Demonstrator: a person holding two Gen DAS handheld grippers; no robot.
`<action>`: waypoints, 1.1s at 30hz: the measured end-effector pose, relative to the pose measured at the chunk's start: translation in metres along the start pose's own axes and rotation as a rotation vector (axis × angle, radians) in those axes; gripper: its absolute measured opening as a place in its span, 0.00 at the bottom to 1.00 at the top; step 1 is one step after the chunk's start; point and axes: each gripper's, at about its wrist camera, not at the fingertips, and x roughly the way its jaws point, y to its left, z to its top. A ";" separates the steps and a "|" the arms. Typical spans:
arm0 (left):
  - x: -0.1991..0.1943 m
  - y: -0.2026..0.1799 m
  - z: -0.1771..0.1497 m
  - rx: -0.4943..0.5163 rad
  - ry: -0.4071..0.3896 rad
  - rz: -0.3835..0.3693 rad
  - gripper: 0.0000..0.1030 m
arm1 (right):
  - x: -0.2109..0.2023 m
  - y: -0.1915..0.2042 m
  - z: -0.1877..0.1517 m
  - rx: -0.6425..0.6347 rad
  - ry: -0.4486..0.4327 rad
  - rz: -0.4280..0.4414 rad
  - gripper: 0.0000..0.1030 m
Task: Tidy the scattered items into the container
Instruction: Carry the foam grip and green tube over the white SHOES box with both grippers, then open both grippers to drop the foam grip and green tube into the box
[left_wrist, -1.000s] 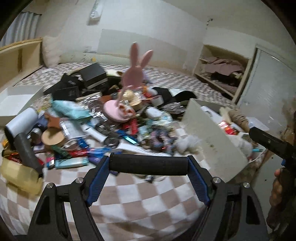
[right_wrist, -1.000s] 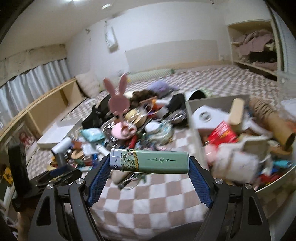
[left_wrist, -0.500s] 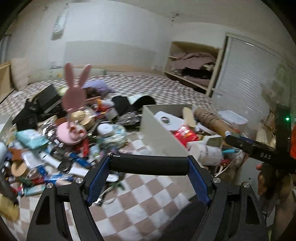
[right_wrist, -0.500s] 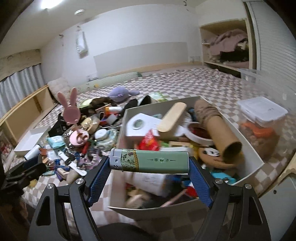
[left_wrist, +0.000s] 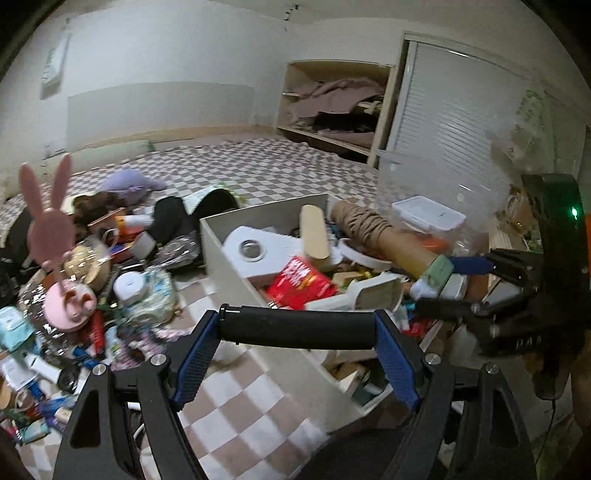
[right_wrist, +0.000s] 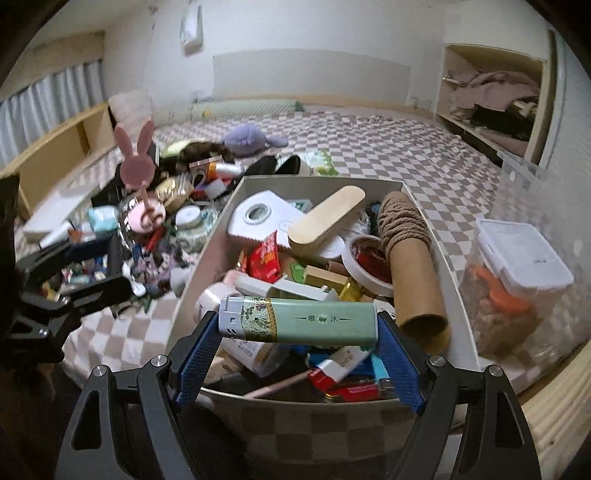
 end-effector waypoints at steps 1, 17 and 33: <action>0.003 -0.001 0.003 -0.001 0.004 -0.011 0.79 | 0.002 0.000 0.000 -0.008 0.020 0.013 0.81; 0.048 -0.012 0.050 0.040 0.071 -0.077 0.79 | 0.023 -0.031 0.000 0.030 0.204 0.136 0.81; 0.094 -0.018 0.073 0.008 0.205 -0.123 0.79 | 0.037 -0.036 -0.001 0.025 0.279 0.151 0.81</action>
